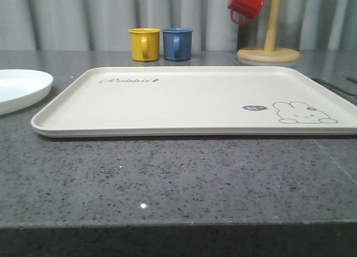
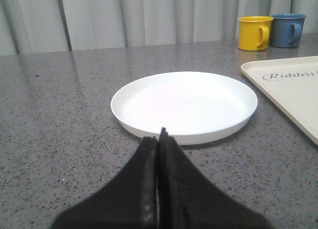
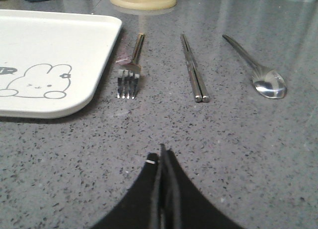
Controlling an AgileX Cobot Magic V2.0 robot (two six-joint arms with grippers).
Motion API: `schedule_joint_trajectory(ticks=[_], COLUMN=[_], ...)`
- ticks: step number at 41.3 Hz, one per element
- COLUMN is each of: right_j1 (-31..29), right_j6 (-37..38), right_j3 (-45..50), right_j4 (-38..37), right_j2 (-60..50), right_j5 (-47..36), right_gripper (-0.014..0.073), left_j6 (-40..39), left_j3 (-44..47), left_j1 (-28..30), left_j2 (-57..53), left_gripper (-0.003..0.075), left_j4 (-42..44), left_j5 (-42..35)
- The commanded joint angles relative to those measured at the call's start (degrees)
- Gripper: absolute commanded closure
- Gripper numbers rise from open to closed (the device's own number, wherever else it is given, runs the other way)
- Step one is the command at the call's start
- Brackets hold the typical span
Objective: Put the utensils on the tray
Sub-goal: 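Move the left gripper toward the white plate beside the tray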
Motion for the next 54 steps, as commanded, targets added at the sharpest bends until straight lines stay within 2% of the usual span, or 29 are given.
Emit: schedule_joint_trajectory(ticks=[1, 18, 24, 29, 33, 37, 40, 48, 54], right_j1=[-0.3, -0.3, -0.3, -0.3, -0.3, -0.3, -0.3, -0.3, -0.3], right_j6=[-0.5, -0.5, -0.5, -0.5, -0.5, -0.5, -0.5, -0.5, -0.5], right_j3=[-0.2, -0.2, -0.2, -0.7, -3.3, -8.2, -13.0, -24.8, -32.0], right_j4=[-0.3, -0.3, -0.1, -0.1, -0.1, -0.1, -0.1, 0.1, 2.3], right_j2=[-1.0, -1.0, -1.0, -1.0, -1.0, -1.0, -0.5, 5.4, 13.3], right_j5=[-5.1, -5.2, -7.1, -13.6, -14.2, -11.2, -6.8, 2.1, 7.1], right_gripper=[0.0707, 0.0707, 0.0707, 0.0707, 0.0707, 0.0707, 0.0707, 0.0706, 0.0706], left_j6=[-0.6, -0.6, -0.6, -0.6, -0.6, -0.6, -0.6, -0.6, -0.6], left_j3=[0.3, 0.3, 0.3, -0.5, -3.2, -7.4, -11.7, -23.5, -27.8], left_j1=[0.1, 0.1, 0.1, 0.1, -0.1, -0.1, -0.1, -0.1, -0.1], left_j2=[-1.2, -1.2, -1.2, -1.2, -1.2, -0.9, 0.4, 8.8, 17.2], left_gripper=[0.0739, 0.0739, 0.0739, 0.0739, 0.0739, 0.0739, 0.0739, 0.0739, 0.0739], left_j4=[-0.4, -0.4, -0.6, -1.2, -1.2, -1.2, -1.1, -0.8, 1.5], left_j5=[-5.1, -5.6, -11.4, -18.9, -19.5, -19.5, -16.8, -0.3, 0.9])
